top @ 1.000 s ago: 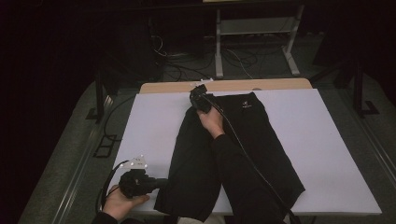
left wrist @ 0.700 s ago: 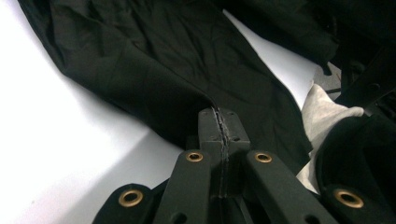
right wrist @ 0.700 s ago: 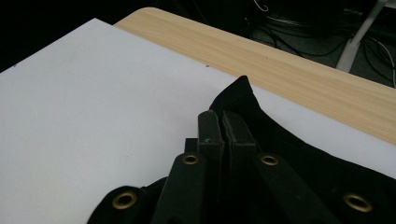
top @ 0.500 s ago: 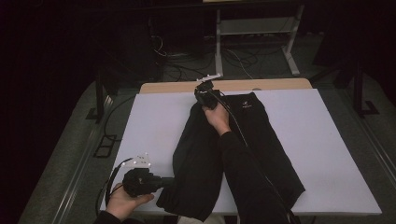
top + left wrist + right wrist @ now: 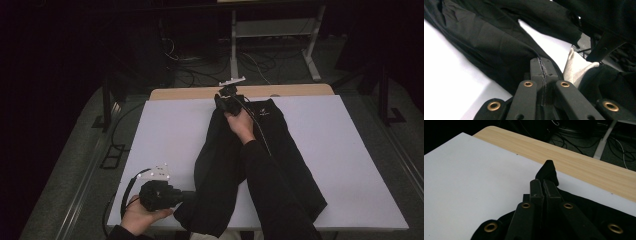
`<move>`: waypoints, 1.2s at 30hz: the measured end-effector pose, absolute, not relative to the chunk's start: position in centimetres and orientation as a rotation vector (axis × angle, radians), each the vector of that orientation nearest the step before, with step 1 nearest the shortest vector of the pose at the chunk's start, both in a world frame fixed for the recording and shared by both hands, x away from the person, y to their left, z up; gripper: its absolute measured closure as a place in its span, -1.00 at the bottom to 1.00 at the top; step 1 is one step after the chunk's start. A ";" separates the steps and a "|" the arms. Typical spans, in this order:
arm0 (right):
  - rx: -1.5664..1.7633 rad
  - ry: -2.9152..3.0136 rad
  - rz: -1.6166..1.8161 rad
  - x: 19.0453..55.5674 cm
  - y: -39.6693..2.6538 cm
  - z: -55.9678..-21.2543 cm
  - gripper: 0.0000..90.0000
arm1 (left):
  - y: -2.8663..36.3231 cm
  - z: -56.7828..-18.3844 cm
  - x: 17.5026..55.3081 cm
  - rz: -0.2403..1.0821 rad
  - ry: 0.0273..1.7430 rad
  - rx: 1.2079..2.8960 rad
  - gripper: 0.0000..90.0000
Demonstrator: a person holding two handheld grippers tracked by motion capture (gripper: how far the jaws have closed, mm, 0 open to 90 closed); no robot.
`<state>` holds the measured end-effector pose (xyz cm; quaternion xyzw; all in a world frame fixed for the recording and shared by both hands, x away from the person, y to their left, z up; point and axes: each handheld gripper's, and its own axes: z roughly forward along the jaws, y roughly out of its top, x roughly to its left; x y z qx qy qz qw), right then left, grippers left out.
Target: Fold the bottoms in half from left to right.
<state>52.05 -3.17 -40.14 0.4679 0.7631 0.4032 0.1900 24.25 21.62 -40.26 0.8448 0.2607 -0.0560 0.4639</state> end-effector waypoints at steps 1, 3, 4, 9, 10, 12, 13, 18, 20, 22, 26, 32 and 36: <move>1.321 2.146 1.131 52.0 -3.3 -40.1 0.91 | 21.2 -40.1 24.2 -0.144 0.629 2.074 0.97; 1.326 2.147 1.129 52.0 -3.8 -40.0 0.91 | 20.7 -39.9 24.2 -0.151 0.616 2.073 0.97; 1.330 2.143 1.126 52.0 -4.0 -39.9 0.91 | 20.5 -39.9 24.3 -0.158 0.611 2.076 0.97; 1.349 2.141 1.121 52.0 -5.3 -39.8 0.91 | 19.3 -39.8 24.6 -0.187 0.594 2.083 0.97; 1.349 2.141 1.121 52.0 -5.3 -39.8 0.91 | 19.3 -39.8 24.6 -0.187 0.594 2.083 0.97; 1.354 2.140 1.121 52.0 -6.0 -39.8 0.91 | 18.5 -39.7 24.7 -0.193 0.573 2.088 0.97; 1.354 2.140 1.121 52.0 -6.0 -39.8 0.91 | 18.5 -39.7 24.7 -0.193 0.573 2.088 0.97; 1.362 2.132 1.124 52.0 -7.2 -39.7 0.91 | 17.2 -39.6 24.8 -0.208 0.544 2.103 0.97; 1.365 2.130 1.125 52.1 -7.4 -39.7 0.91 | 16.7 -39.5 24.8 -0.216 0.534 2.108 0.97; 1.372 2.124 1.130 52.2 -8.2 -39.7 0.91 | 16.0 -39.4 24.8 -0.234 0.523 2.111 0.97; 1.369 2.135 1.126 52.4 -9.0 -39.7 0.91 | 14.9 -39.3 25.0 -0.247 0.498 2.103 0.97; 1.363 2.151 1.122 52.6 -10.5 -39.8 0.91 | 13.0 -39.5 25.3 -0.277 0.470 2.095 0.97; 1.376 2.161 1.118 53.0 -11.6 -39.7 0.91 | 11.3 -39.7 25.3 -0.292 0.443 2.070 0.97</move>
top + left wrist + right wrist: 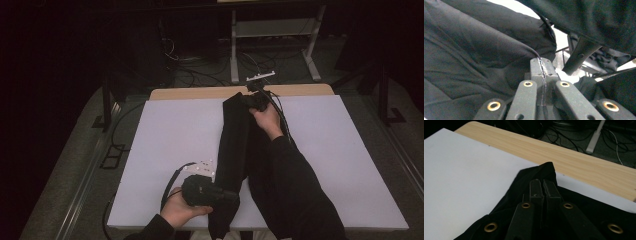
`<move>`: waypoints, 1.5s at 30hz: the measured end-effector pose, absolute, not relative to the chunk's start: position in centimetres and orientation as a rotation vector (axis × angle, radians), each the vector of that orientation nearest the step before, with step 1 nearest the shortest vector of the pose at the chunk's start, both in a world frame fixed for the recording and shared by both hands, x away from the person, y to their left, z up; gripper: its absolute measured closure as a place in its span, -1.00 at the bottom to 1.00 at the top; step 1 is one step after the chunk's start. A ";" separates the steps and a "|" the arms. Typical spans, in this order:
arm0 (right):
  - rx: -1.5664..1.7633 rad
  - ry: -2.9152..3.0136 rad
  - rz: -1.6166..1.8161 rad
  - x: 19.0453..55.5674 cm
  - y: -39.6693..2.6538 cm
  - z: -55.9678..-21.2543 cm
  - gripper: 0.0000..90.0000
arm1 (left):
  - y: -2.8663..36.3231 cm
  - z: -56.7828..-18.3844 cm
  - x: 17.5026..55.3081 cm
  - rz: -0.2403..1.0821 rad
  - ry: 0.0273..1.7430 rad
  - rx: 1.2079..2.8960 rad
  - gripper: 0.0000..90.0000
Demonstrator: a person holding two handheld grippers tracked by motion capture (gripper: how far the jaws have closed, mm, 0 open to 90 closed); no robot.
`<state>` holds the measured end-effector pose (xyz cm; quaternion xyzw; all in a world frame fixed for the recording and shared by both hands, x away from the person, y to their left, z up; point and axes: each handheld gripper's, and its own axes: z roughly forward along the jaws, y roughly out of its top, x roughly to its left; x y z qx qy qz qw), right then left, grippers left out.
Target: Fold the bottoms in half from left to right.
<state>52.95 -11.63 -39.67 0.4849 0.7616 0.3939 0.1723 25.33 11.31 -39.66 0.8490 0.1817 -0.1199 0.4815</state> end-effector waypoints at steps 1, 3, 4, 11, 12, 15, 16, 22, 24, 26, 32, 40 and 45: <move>1.376 2.161 1.118 53.0 -11.6 -39.7 0.91 | 11.3 -39.7 25.3 -0.292 0.443 2.070 0.97; 1.389 2.163 1.114 53.1 -12.1 -39.7 0.91 | 10.7 -39.8 25.3 -0.299 0.439 2.063 0.97; 1.388 2.167 1.108 53.1 -12.3 -39.7 0.91 | 10.5 -39.8 25.3 -0.300 0.441 2.061 0.97; 1.377 2.181 1.110 53.6 -13.6 -39.5 0.91 | 8.7 -39.9 25.4 -0.299 0.445 2.027 0.97; 1.375 2.188 1.102 53.8 -13.9 -39.6 0.91 | 8.2 -39.9 25.3 -0.295 0.448 2.031 0.97; 1.377 2.193 1.103 53.9 -14.1 -39.6 0.91 | 7.7 -39.9 25.3 -0.293 0.453 2.028 0.97; 1.370 2.203 1.100 53.9 -14.4 -39.5 0.91 | 7.1 -39.8 25.3 -0.288 0.450 2.025 0.97; 1.345 2.218 1.090 54.0 -14.7 -39.3 0.91 | 5.3 -39.9 25.3 -0.294 0.441 2.018 0.97; 1.319 2.228 1.090 53.9 -15.0 -39.2 0.91 | 4.2 -40.0 25.1 -0.289 0.433 2.019 0.97; 1.317 2.229 1.092 54.0 -15.3 -39.0 0.91 | 3.5 -40.0 25.0 -0.291 0.429 2.018 0.97; 1.331 2.216 1.133 54.3 -16.1 -38.8 0.91 | 2.0 -40.3 25.2 -0.288 0.440 2.020 0.97; 1.365 2.196 1.153 55.2 -17.5 -39.6 0.91 | 0.0 -40.3 25.8 -0.267 0.449 2.030 0.97; 1.385 2.210 1.126 55.8 -18.2 -40.2 0.91 | -1.4 -40.8 26.4 -0.276 0.465 2.030 0.97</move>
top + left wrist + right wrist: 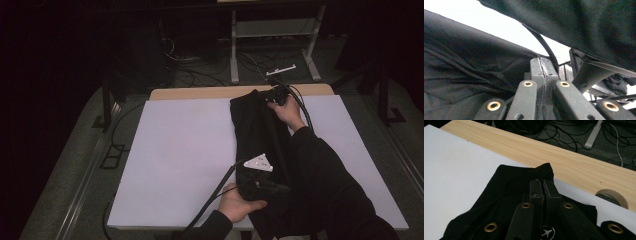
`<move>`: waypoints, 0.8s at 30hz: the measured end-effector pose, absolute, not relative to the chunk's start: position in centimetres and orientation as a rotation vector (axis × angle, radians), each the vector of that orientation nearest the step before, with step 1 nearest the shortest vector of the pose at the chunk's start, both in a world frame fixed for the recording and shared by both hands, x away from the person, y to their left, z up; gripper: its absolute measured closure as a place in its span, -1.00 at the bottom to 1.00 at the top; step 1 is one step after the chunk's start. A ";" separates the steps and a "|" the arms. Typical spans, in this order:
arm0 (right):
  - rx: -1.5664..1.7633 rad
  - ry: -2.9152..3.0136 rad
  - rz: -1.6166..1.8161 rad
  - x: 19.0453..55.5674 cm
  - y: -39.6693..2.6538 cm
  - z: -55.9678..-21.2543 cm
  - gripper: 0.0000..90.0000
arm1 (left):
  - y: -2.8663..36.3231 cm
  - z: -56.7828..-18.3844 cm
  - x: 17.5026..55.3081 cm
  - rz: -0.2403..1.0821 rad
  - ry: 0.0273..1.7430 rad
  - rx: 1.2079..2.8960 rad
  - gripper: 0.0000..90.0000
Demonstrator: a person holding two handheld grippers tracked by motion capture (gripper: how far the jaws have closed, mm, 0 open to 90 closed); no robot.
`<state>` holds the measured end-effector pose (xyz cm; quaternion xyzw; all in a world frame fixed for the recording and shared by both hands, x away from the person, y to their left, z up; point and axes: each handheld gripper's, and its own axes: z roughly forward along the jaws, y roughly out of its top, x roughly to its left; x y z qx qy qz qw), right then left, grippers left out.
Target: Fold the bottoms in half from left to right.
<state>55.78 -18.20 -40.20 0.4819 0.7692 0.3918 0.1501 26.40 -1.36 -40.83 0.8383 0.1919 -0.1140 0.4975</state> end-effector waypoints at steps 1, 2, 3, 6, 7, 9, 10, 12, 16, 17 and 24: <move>1.379 2.214 1.123 55.8 -18.3 -40.2 0.91 | -1.6 -41.0 26.5 -0.276 0.465 2.033 0.97; 1.375 2.214 1.116 55.8 -18.3 -40.2 0.91 | -1.9 -41.2 26.5 -0.277 0.469 2.037 0.97; 1.375 2.214 1.116 55.8 -18.3 -40.2 0.91 | -1.9 -41.2 26.5 -0.277 0.469 2.037 0.97; 1.359 2.207 1.105 56.0 -18.7 -40.2 0.91 | -2.8 -41.5 26.7 -0.281 0.483 2.043 0.97; 1.356 2.206 1.103 56.0 -18.7 -40.3 0.91 | -3.0 -41.6 26.8 -0.287 0.486 2.045 0.97; 1.346 2.209 1.092 56.1 -18.7 -40.3 0.91 | -3.1 -41.7 26.8 -0.291 0.494 2.040 0.97; 1.334 2.212 1.078 56.1 -18.7 -40.3 0.91 | -3.2 -41.9 26.8 -0.291 0.495 2.039 0.97; 1.319 2.209 1.049 56.1 -18.8 -40.3 0.91 | -3.4 -42.1 26.8 -0.284 0.497 2.036 0.97; 1.334 2.202 1.033 56.1 -19.0 -40.1 0.91 | -4.0 -42.4 26.9 -0.292 0.502 2.018 0.97; 1.332 2.201 1.026 56.0 -19.1 -40.0 0.91 | -4.3 -42.6 27.0 -0.303 0.505 2.015 0.97; 1.307 2.202 1.017 56.1 -19.2 -39.9 0.91 | -5.4 -43.0 26.9 -0.311 0.510 2.022 0.97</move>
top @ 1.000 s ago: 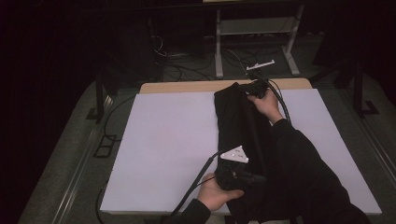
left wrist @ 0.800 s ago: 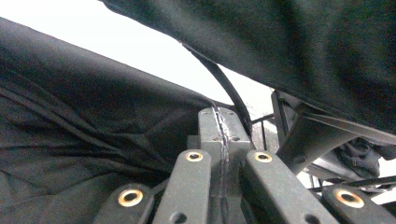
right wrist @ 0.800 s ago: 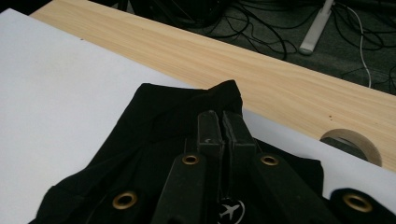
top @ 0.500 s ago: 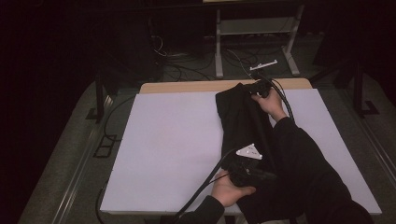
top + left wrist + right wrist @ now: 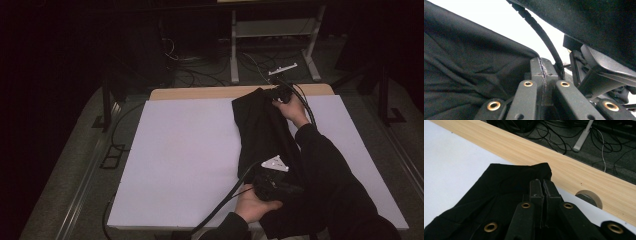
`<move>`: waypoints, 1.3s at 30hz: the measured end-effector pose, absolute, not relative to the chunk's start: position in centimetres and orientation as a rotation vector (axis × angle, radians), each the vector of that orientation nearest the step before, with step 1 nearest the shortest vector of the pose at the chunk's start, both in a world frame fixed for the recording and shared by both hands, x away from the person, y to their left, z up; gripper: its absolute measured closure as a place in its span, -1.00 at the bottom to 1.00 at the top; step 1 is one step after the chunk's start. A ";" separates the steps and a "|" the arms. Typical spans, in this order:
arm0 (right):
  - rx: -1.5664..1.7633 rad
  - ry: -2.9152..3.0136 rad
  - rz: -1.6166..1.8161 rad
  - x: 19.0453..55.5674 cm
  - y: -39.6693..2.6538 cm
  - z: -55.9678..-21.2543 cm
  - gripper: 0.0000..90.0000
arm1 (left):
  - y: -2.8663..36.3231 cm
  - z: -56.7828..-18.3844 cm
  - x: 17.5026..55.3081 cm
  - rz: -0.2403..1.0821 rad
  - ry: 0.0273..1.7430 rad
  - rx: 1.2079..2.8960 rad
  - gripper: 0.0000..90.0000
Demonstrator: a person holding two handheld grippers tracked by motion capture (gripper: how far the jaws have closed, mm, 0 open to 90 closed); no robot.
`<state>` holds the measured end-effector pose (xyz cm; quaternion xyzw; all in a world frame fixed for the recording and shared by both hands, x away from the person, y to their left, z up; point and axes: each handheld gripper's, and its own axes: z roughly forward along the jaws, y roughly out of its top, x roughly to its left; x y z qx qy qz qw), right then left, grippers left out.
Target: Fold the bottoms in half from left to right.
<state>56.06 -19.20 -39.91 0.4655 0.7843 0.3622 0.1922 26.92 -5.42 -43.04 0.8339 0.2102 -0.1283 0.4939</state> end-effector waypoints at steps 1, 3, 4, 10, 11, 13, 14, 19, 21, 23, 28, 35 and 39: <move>1.303 2.203 1.017 56.2 -19.4 -40.0 0.91 | -5.8 -43.1 27.0 -0.313 0.518 2.029 0.97; 1.301 2.199 1.010 56.3 -19.7 -40.1 0.91 | -6.1 -43.2 27.1 -0.319 0.523 2.032 0.97; 1.302 2.199 1.011 56.4 -19.9 -40.2 0.91 | -6.5 -43.3 27.2 -0.328 0.526 2.034 0.97; 1.335 2.197 1.009 56.6 -20.7 -41.0 0.91 | -7.5 -43.6 27.2 -0.357 0.535 2.032 0.97; 1.335 2.200 1.005 56.6 -20.8 -41.3 0.91 | -7.6 -43.8 27.2 -0.362 0.541 2.031 0.97; 1.332 2.209 1.005 56.5 -20.9 -41.9 0.91 | -7.8 -44.1 27.3 -0.370 0.557 2.028 0.97; 1.333 2.212 1.003 56.5 -20.9 -42.1 0.91 | -8.0 -44.3 27.3 -0.375 0.565 2.031 0.97; 1.343 2.210 0.994 56.5 -21.4 -43.0 0.91 | -8.6 -44.6 27.3 -0.386 0.572 2.034 0.97; 1.340 2.206 0.990 56.6 -21.7 -43.1 0.91 | -9.0 -44.7 27.4 -0.392 0.577 2.036 0.97; 1.327 2.201 0.992 56.6 -21.8 -43.1 0.91 | -9.2 -44.7 27.4 -0.385 0.580 2.037 0.97; 1.323 2.196 1.000 56.8 -22.1 -43.3 0.91 | -9.4 -45.0 27.5 -0.393 0.602 2.029 0.97; 1.334 2.200 1.012 57.0 -22.2 -44.2 0.88 | -9.9 -45.6 27.6 -0.402 0.625 2.048 0.97; 1.494 2.132 1.073 57.1 -23.3 -43.7 0.44 | -10.3 -45.5 27.7 -0.473 0.595 1.962 0.80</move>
